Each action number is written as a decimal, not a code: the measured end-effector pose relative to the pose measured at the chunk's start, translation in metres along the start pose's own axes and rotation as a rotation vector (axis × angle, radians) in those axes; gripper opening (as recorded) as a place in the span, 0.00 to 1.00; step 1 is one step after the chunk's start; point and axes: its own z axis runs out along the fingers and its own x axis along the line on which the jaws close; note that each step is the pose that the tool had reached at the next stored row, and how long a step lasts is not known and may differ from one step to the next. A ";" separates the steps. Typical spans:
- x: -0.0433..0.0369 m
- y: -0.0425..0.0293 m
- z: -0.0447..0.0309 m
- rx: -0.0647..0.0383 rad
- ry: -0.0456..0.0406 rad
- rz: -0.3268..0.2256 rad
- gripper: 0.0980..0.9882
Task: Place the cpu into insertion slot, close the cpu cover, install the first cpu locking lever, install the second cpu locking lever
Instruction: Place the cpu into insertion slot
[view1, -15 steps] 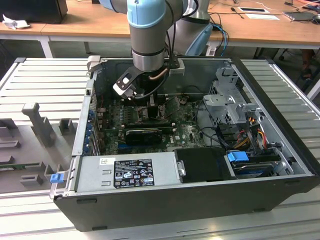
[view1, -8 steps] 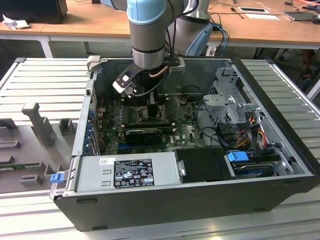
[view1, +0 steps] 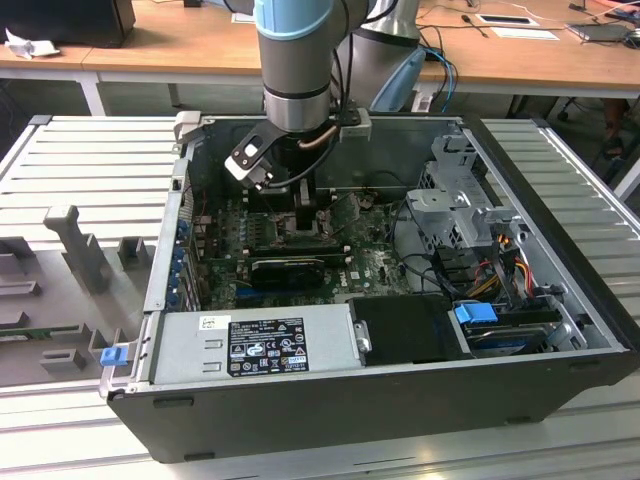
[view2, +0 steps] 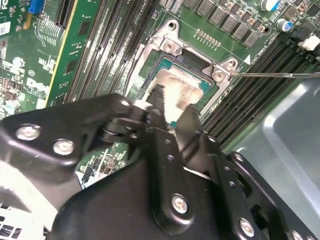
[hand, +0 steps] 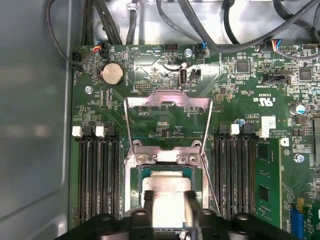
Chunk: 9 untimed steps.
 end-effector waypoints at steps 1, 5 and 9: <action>0.0000 0.0001 -0.0008 0.000 -0.0001 0.000 0.27; 0.0001 0.0003 -0.0038 0.000 0.0000 0.000 0.01; 0.0002 0.0005 -0.0060 0.000 0.0000 0.000 0.01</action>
